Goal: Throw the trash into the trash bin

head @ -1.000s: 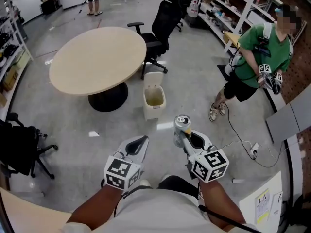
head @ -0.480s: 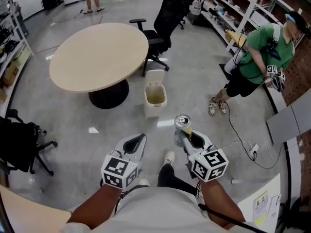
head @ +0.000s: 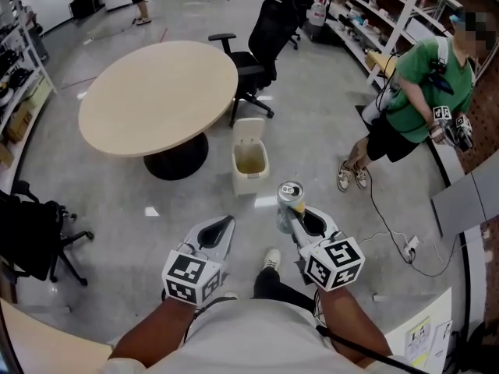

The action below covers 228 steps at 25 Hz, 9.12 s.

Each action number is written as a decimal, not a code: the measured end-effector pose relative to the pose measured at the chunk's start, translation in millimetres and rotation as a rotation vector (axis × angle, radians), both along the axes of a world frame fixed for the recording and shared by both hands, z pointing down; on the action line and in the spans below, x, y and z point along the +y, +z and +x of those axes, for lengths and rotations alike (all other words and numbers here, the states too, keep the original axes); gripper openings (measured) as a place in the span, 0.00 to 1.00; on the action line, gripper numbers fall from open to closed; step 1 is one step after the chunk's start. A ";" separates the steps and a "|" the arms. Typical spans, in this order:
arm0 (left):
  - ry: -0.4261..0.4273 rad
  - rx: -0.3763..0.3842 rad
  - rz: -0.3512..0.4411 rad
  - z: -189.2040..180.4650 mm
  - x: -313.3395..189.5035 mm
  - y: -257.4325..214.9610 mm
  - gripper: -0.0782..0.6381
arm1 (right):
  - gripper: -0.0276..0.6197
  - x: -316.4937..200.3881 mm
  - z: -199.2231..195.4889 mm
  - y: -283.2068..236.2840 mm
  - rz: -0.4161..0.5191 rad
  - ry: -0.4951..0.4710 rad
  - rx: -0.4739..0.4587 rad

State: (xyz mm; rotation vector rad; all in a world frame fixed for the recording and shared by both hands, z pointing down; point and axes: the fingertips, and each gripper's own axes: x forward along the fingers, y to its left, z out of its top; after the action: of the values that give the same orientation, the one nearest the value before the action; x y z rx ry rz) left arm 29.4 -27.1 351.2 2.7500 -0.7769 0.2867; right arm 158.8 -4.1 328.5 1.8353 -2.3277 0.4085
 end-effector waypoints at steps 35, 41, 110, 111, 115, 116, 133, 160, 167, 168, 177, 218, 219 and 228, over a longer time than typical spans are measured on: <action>-0.068 -0.118 -0.027 148.8 -138.1 10.5 0.12 | 0.14 -151.5 152.1 19.9 -0.024 -0.094 -0.080; -0.057 -0.120 -0.020 177.7 -149.2 9.5 0.12 | 0.14 -164.9 165.2 27.1 -0.017 -0.111 -0.104; -0.133 -0.405 -0.330 157.6 -351.2 276.8 0.12 | 0.14 -387.0 108.1 363.4 -0.641 -0.306 -0.051; -0.138 -0.414 -0.342 157.0 -351.0 285.3 0.12 | 0.14 -386.7 107.3 374.1 -0.657 -0.314 -0.050; -0.141 -0.447 -0.390 156.0 -345.5 318.8 0.12 | 0.14 -385.1 104.2 409.0 -0.709 -0.349 -0.038; -0.146 -0.451 -0.409 155.6 -342.5 328.7 0.12 | 0.14 -384.2 102.7 416.1 -0.719 -0.360 -0.034; -0.199 -0.468 -0.582 164.7 -352.8 439.9 0.12 | 0.14 -406.3 103.2 539.4 -0.881 -0.434 0.091; -0.139 -0.476 -0.568 170.3 -352.3 445.2 0.12 | 0.25 -412.2 102.9 534.9 -0.881 -0.358 0.131; -0.082 -0.465 -0.510 171.4 -340.1 398.6 0.12 | 0.18 -399.6 104.6 482.1 -0.839 -0.284 0.051; -0.076 -0.457 -0.495 173.4 -342.0 391.6 0.12 | 0.18 -402.2 104.9 473.0 -0.823 -0.275 0.038; -0.013 -0.441 -0.390 167.1 -332.4 315.8 0.12 | 0.05 -400.4 104.4 370.8 -0.684 -0.283 0.033; 0.024 -0.018 0.007 73.8 -308.8 -7.4 0.12 | 0.05 -287.9 77.6 -4.8 -0.021 -0.047 -0.050; 0.015 -0.018 0.006 72.2 -307.7 -8.2 0.12 | 0.05 -287.8 78.9 -10.1 -0.011 -0.050 -0.051; -0.072 0.002 0.027 92.5 -296.6 -23.1 0.12 | 0.05 -284.3 102.4 -23.8 0.023 -0.117 -0.064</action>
State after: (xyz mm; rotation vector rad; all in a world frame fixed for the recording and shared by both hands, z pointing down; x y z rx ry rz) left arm 121.9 -323.8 328.1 2.7400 -0.8829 0.2604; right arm 261.2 -288.4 304.7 1.7095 -2.4773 0.4328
